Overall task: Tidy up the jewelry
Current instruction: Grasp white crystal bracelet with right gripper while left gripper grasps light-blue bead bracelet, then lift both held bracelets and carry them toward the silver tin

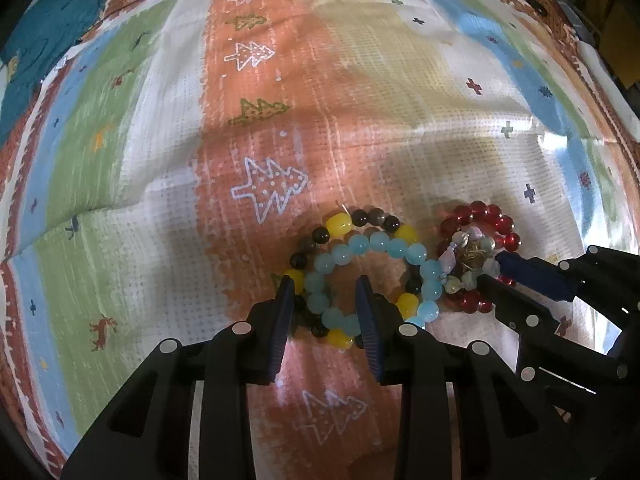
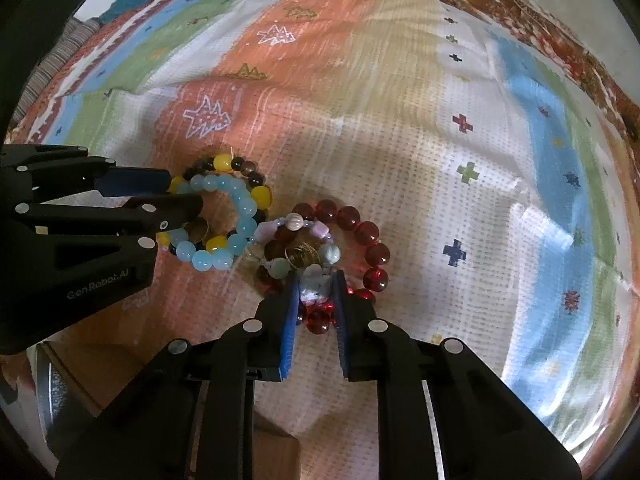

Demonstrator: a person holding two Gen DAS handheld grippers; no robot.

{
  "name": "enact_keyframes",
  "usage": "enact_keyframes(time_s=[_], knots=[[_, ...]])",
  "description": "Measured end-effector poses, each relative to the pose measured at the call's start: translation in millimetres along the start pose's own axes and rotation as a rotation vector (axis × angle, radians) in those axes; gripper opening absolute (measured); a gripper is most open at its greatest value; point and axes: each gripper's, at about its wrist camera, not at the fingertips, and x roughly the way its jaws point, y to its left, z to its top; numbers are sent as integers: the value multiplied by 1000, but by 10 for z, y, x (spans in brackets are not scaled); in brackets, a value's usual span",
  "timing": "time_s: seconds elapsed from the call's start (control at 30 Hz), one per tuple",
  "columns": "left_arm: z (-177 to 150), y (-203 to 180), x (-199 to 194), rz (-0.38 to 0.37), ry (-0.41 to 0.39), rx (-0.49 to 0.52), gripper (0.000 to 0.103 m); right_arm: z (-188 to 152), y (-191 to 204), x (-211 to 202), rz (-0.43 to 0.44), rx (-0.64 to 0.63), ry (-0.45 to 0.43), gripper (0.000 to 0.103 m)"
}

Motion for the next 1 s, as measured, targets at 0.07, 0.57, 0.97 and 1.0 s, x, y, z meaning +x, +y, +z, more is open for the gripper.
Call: enact_keyframes(time_s=[0.07, 0.57, 0.97, 1.0], knots=[[13, -9, 12, 15, 0, 3, 18, 4, 1, -1, -1, -2, 0, 18], [-31, -14, 11, 23, -6, 0, 11, 25, -52, -116, 12, 20, -23, 17], [-130, 10, -373, 4, -60, -19, 11, 9, -54, -319, 12, 30, -65, 17], [-120, 11, -376, 4, -62, -19, 11, 9, -57, -339, 11, 32, -68, 17]])
